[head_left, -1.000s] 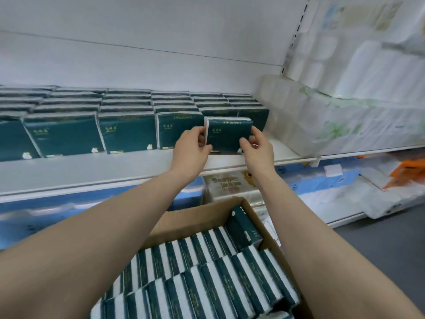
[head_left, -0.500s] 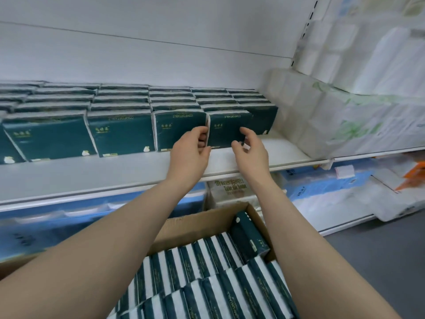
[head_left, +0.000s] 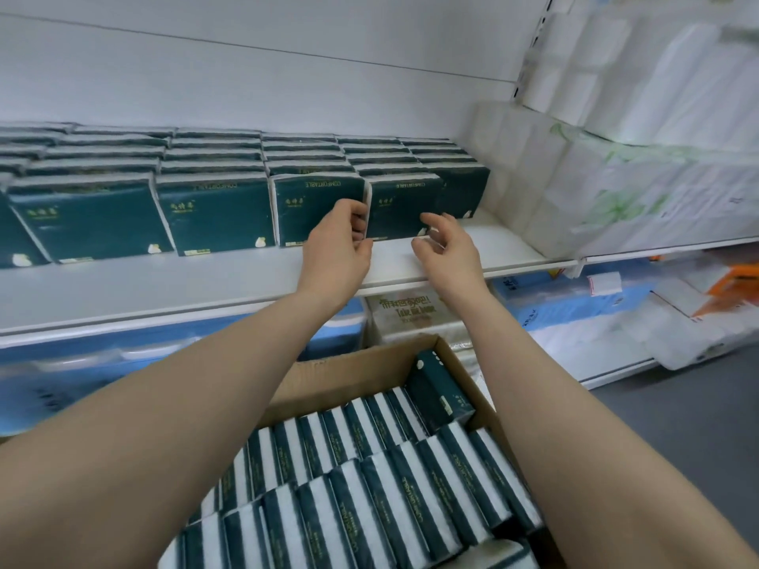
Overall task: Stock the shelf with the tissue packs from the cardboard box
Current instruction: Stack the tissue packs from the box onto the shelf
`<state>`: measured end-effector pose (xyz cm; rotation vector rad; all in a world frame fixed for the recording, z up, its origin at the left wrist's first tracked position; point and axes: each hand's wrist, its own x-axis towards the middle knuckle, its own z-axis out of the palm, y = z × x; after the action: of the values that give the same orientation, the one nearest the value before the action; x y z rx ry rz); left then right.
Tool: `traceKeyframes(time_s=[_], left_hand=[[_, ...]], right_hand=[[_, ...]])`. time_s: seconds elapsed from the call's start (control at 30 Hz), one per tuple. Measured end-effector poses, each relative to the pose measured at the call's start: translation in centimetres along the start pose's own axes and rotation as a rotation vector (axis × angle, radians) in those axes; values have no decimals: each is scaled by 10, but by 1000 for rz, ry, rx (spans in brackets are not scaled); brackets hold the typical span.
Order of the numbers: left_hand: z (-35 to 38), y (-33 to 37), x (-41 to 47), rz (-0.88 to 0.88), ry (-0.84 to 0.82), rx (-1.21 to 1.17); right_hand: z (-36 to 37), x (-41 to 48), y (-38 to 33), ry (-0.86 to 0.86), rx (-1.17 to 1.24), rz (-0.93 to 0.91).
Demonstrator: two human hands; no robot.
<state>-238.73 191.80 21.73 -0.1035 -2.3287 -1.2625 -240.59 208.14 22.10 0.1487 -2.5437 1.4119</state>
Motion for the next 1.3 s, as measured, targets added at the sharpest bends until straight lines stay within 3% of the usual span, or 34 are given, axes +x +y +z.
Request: traceKeyframes(time_s=[0.17,0.4,0.53,0.67,0.87,1.1,1.3], left_hand=[[-9,10,-8,15,4,-46],[-10,26,-61,144,22,-45],[9,18,-98,120,-158,-65],[29,5,-125,-28,-344,-30],[61,-15,-141,-201,-602,95],[82,-22,-144,-268,-755,145],[80,-24,-144,-248,-726,154]], right_hand=[[-22,-23,-1,1,39,-41],[-49,-71,13,70,-133,-53],[-40,-102,39,8,-361,70],[-40,-120,57,-235,-559,219],[-39,-124,72,-286,-731,216],[-21,-128,82,-308,-833,234],[-19,-123,85,-296,-806,254]])
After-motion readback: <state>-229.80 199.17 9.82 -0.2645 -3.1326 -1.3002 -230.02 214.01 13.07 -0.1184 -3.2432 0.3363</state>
